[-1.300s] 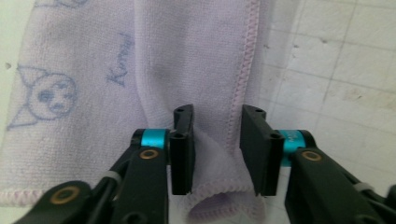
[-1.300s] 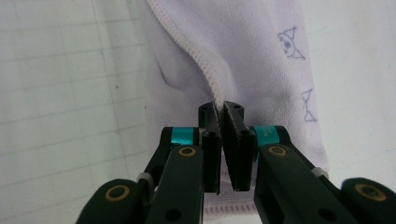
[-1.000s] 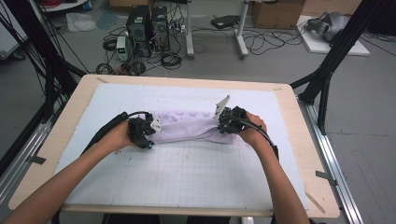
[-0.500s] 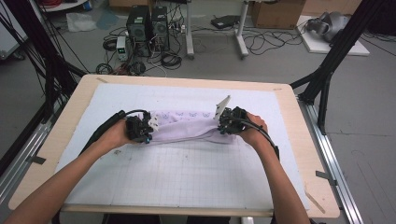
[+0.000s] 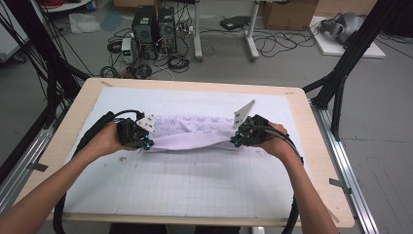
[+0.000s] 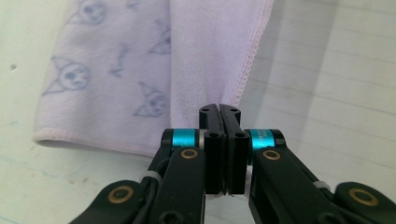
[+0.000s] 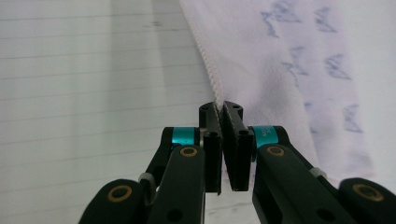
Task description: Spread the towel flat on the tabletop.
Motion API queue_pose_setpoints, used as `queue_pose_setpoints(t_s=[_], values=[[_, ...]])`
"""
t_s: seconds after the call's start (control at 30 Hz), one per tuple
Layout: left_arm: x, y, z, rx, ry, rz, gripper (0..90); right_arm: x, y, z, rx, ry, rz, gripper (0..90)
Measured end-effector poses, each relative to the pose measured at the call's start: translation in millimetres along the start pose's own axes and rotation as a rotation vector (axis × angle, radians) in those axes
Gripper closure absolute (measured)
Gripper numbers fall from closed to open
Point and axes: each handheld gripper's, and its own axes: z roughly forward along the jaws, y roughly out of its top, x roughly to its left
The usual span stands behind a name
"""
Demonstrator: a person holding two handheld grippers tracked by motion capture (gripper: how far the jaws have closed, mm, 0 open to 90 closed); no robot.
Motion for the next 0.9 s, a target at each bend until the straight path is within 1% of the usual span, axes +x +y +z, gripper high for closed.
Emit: queue_pose_setpoints(t_s=[0.03, 0.1, 0.13, 0.17, 0.2, 0.23, 0.27, 0.3, 0.33, 0.37, 0.4, 0.43, 0.47, 0.5, 0.53, 0.57, 0.6, 0.63, 0.67, 0.73, 0.77, 0.83, 0.87, 0.9], values=[[-6.9, -0.5, -3.4, -0.009, -0.024, 0.016, 88.2, 6.7, -0.7, -2.0, -0.009, 0.025, -0.011, 87.0], [-23.4, -1.5, -9.7, -0.016, -0.089, 0.057, 88.1, 22.3, -2.3, -6.2, -0.019, 0.097, -0.055, 87.0], [-32.9, -1.8, -12.8, -0.009, -0.124, 0.076, 88.1, 32.0, -2.9, -8.4, -0.019, 0.141, -0.068, 87.0], [-44.0, -2.5, -16.5, -0.011, -0.163, 0.104, 88.1, 43.0, -3.5, -10.8, -0.024, 0.194, -0.092, 87.0], [-54.7, -4.0, -20.3, -0.032, -0.208, 0.144, 88.0, 53.9, -4.8, -12.6, -0.046, 0.264, -0.122, 87.0], [-66.5, -7.0, -25.7, -0.072, -0.256, 0.172, 87.6, 64.2, -6.5, -14.1, -0.062, 0.343, -0.140, 86.5], [-71.1, -8.4, -29.1, -0.094, -0.268, 0.179, 84.6, 75.4, -9.2, -15.6, -0.070, 0.402, -0.170, 82.6], [-75.3, -10.1, -32.5, -0.122, -0.267, 0.153, 73.4, 79.7, -11.4, -16.7, -0.077, 0.416, -0.172, 71.0], [-75.4, -10.9, -34.8, -0.130, -0.260, 0.128, 56.9, 83.0, -14.1, -18.6, -0.086, 0.396, -0.157, 67.7], [-74.5, -12.1, -36.6, -0.129, -0.242, 0.110, 49.7, 83.4, -16.9, -20.1, -0.091, 0.386, -0.136, 67.6], [-72.0, -13.6, -37.5, -0.114, -0.205, 0.117, 52.0, 82.4, -19.0, -20.7, -0.097, 0.364, -0.128, 67.0], [-70.7, -14.5, -36.0, -0.115, -0.196, 0.105, 51.3, 81.1, -20.6, -20.0, -0.099, 0.324, -0.098, 66.3], [-68.7, -15.9, -33.8, -0.112, -0.185, 0.095, 49.3, 79.9, -21.1, -18.8, -0.092, 0.312, -0.075, 64.7], [-67.3, -17.4, -29.1, -0.100, -0.160, 0.079, 47.5, 79.2, -21.4, -15.0, -0.088, 0.286, -0.063, 63.2], [-66.2, -18.0, -25.1, -0.082, -0.140, 0.076, 48.1, 78.9, -21.2, -9.5, -0.059, 0.240, -0.039, 63.3], [-64.3, -18.9, -17.8, -0.052, -0.129, 0.074, 48.1, 78.4, -21.1, -5.0, -0.034, 0.231, -0.025, 63.3], [-62.8, -20.0, -9.4, -0.018, -0.127, 0.069, 48.1, 77.4, -20.5, 2.3, -0.006, 0.204, -0.028, 63.8], [-60.8, -21.0, -0.5, 0.017, -0.127, 0.075, 48.6, 76.5, -20.0, 10.4, 0.037, 0.186, -0.015, 64.3], [-59.3, -22.4, 8.1, 0.047, -0.127, 0.077, 49.3, 76.2, -19.3, 19.2, 0.083, 0.194, -0.010, 64.3], [-57.4, -25.3, 22.9, 0.095, -0.136, 0.077, 50.9, 78.1, -16.9, 35.8, 0.175, 0.193, -0.030, 64.7], [-57.4, -26.6, 28.6, 0.118, -0.143, 0.083, 52.4, 80.3, -15.2, 42.6, 0.214, 0.200, -0.039, 65.3], [-58.1, -28.9, 37.1, 0.147, -0.157, 0.091, 56.1, 84.4, -11.3, 53.0, 0.266, 0.210, -0.078, 66.8], [-59.3, -29.6, 40.1, 0.161, -0.158, 0.098, 58.0, 86.7, -9.2, 57.2, 0.291, 0.209, -0.099, 67.6], [-60.6, -30.0, 43.0, 0.174, -0.168, 0.103, 60.8, 88.8, -7.4, 60.6, 0.316, 0.202, -0.116, 68.3]])
